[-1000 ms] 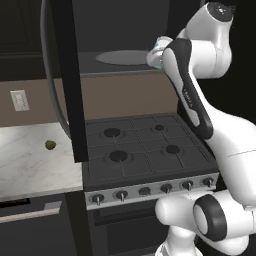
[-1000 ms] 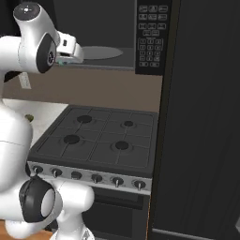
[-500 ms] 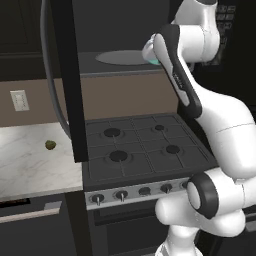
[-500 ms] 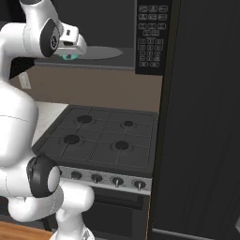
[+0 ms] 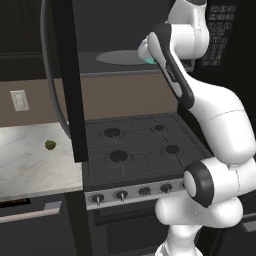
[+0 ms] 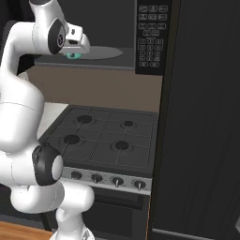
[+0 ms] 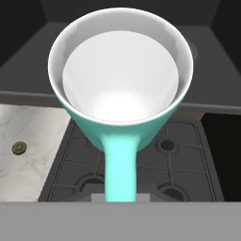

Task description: Pick the mug from the counter and place it inside the microwave. Then close the microwave.

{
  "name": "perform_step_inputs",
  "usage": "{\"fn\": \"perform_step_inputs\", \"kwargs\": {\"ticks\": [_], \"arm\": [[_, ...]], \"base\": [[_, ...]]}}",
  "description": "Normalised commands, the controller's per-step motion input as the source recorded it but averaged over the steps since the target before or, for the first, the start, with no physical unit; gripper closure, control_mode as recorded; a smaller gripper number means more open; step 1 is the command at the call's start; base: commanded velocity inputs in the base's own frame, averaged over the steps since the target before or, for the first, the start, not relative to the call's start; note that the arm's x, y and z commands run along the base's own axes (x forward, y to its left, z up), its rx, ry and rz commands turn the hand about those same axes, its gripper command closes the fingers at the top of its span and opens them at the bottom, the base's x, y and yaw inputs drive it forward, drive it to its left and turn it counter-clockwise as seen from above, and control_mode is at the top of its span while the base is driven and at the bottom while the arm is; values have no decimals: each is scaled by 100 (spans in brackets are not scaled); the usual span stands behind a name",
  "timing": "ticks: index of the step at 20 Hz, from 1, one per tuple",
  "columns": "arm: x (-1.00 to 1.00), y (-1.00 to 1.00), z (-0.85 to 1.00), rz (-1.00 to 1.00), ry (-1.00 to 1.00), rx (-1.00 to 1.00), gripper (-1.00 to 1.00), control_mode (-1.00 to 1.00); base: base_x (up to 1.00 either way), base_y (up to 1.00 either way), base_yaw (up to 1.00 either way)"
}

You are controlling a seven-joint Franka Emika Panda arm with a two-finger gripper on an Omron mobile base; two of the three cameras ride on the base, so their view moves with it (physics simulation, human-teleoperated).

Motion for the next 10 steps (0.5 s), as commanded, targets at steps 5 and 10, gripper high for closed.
{"fn": "perform_step_inputs", "kwargs": {"ticks": [5, 10], "arm": [[31, 11, -3, 0, 0, 0, 100, -100], [33, 8, -5, 0, -1, 0, 100, -100]], "base": [[0, 0, 0], [0, 0, 0]]}}
